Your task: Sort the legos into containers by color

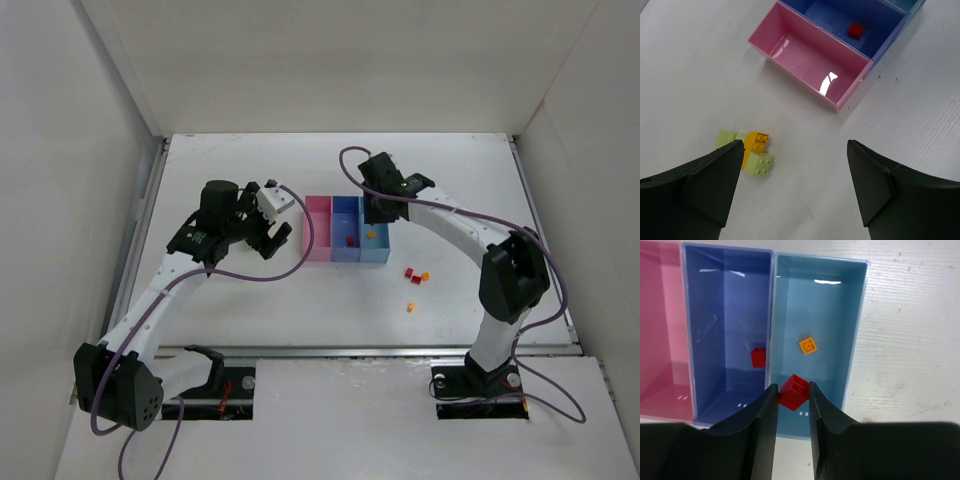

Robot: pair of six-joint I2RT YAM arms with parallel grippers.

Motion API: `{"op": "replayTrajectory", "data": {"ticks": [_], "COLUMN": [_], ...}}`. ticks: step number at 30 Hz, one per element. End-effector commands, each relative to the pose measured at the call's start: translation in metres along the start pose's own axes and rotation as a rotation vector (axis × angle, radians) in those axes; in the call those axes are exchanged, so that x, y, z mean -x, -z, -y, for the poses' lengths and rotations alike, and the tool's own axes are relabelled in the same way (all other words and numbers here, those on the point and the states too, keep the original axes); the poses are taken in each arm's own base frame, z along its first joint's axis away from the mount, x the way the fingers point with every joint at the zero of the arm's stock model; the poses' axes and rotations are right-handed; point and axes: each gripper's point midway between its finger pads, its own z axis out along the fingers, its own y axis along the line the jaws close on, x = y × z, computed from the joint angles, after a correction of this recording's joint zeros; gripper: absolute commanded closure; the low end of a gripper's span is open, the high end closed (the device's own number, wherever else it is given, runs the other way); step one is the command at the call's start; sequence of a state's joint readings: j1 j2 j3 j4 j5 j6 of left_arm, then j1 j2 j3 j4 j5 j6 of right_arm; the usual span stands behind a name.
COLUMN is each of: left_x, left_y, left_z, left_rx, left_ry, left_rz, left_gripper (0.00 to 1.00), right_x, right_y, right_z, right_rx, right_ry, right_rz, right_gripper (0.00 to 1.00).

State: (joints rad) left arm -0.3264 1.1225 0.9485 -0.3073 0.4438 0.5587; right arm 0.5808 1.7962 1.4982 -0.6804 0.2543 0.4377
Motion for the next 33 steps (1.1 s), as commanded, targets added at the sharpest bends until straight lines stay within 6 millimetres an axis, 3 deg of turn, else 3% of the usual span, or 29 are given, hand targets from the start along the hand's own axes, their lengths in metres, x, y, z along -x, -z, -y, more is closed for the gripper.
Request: {"op": "replayTrajectory", "data": {"ticks": [1,3,13,33], "left_x": [0.009,0.009,0.009,0.009], "left_y": [0.003,0.003,0.003,0.003], "left_z": [0.002,0.002,0.002,0.002], "left_rx": [0.000,0.000,0.000,0.000], "left_ry": [-0.006,-0.006,-0.006,-0.006], "left_rz": [0.040,0.040,0.040,0.040], "left_gripper": [0.18,0.18,0.18,0.18], "right_x": [0.027,0.033,0.033,0.032], "right_y": [0.019,0.024,0.012,0.003], "right_z": [-0.028,-0.035,-0.079,-0.079], "right_rx": [0.074,0.090,0.223,0.208], "right_ry": [0.037,0.040,0.062,0.078], "right_rz": [0.095,0.112,0.090,0.072], "right_gripper": [0.97,0.97,0.97,0.98]}}
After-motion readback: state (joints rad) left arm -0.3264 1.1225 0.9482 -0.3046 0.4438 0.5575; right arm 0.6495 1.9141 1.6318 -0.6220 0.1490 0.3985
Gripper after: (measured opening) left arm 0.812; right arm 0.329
